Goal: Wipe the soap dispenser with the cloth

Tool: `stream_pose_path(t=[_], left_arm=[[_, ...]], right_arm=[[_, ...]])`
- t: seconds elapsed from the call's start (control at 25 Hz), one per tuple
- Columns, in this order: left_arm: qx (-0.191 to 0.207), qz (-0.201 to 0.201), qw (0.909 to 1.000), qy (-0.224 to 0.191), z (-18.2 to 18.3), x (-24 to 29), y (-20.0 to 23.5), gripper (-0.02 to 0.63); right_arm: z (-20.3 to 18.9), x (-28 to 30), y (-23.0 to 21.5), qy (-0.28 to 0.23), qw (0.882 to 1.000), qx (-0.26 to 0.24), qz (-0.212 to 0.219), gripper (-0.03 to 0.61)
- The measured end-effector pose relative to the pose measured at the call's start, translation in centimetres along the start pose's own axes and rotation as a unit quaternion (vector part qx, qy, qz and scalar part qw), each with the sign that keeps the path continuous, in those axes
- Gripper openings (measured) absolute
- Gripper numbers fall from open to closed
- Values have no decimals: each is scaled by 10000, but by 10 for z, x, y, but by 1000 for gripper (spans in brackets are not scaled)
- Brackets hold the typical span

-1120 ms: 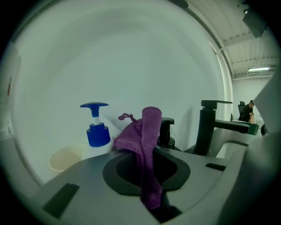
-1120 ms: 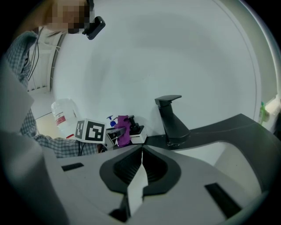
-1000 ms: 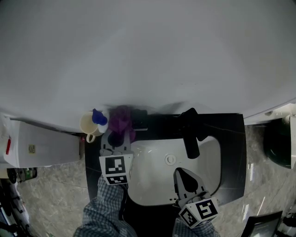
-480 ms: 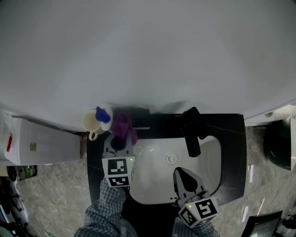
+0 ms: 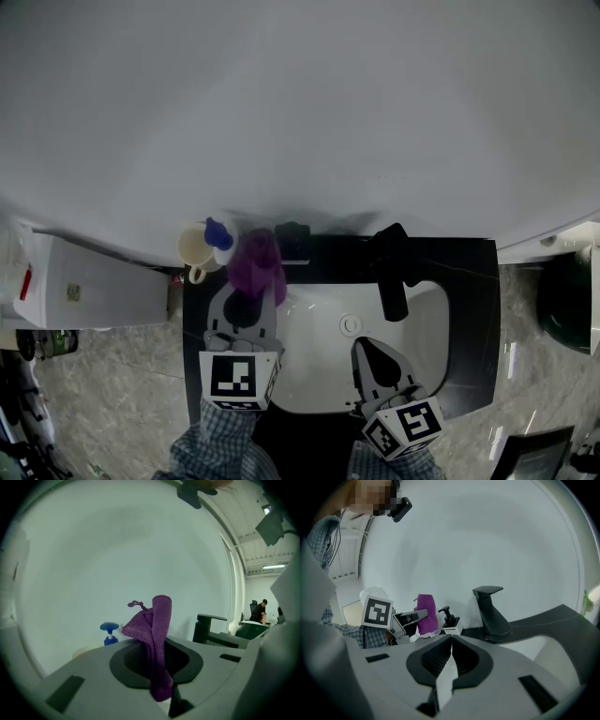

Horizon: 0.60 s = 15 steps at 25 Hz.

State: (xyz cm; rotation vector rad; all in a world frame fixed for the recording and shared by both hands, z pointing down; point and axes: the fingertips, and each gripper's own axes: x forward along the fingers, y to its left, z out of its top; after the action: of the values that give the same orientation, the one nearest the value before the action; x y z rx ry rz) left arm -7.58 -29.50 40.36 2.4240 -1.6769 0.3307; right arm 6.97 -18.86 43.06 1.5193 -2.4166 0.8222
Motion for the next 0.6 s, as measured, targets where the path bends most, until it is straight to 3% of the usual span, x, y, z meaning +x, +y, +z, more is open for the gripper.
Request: stream_pose_path(t=[0.08,0.6], left_arm=[[115,-103,9998,-151,7,7,-6,60],[353,-401,9983,236,-30,43,-27,60]], right_arm=[[-2,0,0,39,10000,5,13,19],[-10,-6,-15,61,9999,44,-144,19]])
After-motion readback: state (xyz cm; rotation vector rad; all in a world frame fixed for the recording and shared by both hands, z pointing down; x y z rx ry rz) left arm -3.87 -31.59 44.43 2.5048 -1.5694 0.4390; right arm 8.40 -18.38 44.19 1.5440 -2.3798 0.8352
